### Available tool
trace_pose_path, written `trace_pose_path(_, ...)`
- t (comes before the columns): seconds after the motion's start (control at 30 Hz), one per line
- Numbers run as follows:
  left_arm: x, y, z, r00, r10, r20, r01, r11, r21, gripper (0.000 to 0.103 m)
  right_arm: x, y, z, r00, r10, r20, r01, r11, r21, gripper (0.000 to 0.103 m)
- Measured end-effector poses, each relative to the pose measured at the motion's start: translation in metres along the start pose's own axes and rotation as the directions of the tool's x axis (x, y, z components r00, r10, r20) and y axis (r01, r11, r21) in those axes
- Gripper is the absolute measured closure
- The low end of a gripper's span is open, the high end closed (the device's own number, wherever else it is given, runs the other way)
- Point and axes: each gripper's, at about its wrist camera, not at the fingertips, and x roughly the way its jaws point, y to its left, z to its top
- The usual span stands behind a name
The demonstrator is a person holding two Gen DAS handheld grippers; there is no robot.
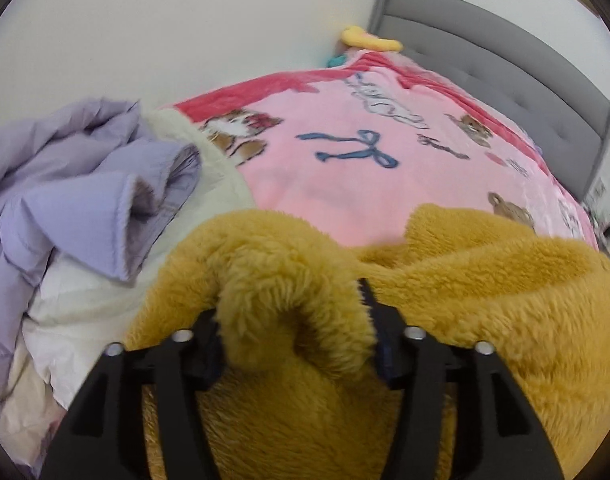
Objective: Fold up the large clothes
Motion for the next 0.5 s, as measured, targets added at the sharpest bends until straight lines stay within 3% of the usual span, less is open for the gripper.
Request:
trace_pose_path(0.07,0.002,-0.002,0.005,1.0,0.003,-0.008,-0.003,1.0,-0.013,0.037,-0.024,0.002,0.004,0.998,0.03,0.061,-0.031,0.999,0.011,0.02)
trace_pose_path(0.17,0.007,-0.014,0.011,0.998,0.058,-0.023,-0.058,0.998,0.002,0.027,-0.055,0.01,0.009,0.992,0.02,0.126,-0.014,0.999,-0.049,0.008)
trace_pose_path(0.33,0.01,-0.028,0.01,0.994,0.105,-0.006,-0.105,0.993,0.05,0.021,-0.098,0.023,0.015,0.975,-0.01,0.22,0.053,0.981,-0.189,0.008)
trace_pose_path(0.4,0.01,-0.024,0.009,0.996,0.09,-0.007,-0.09,0.996,0.027,0.019,-0.099,0.048,0.005,0.973,0.138,0.185,-0.063,0.93,-0.361,0.011)
trace_pose_path(0.43,0.01,-0.021,0.009,0.997,0.074,-0.008,-0.074,0.997,0.008,0.018,-0.093,0.063,-0.002,0.974,0.187,0.127,-0.114,0.89,-0.442,0.022)
trace_pose_path(0.47,0.01,-0.019,0.008,0.998,0.064,-0.008,-0.064,0.998,0.0,0.017,-0.084,0.082,-0.01,0.979,0.188,0.076,-0.122,0.847,-0.517,0.037)
trace_pose_path(0.5,0.008,-0.017,0.007,0.999,0.048,-0.005,-0.048,0.999,-0.003,0.016,-0.074,0.096,-0.016,0.984,0.174,0.048,-0.115,0.809,-0.577,0.041)
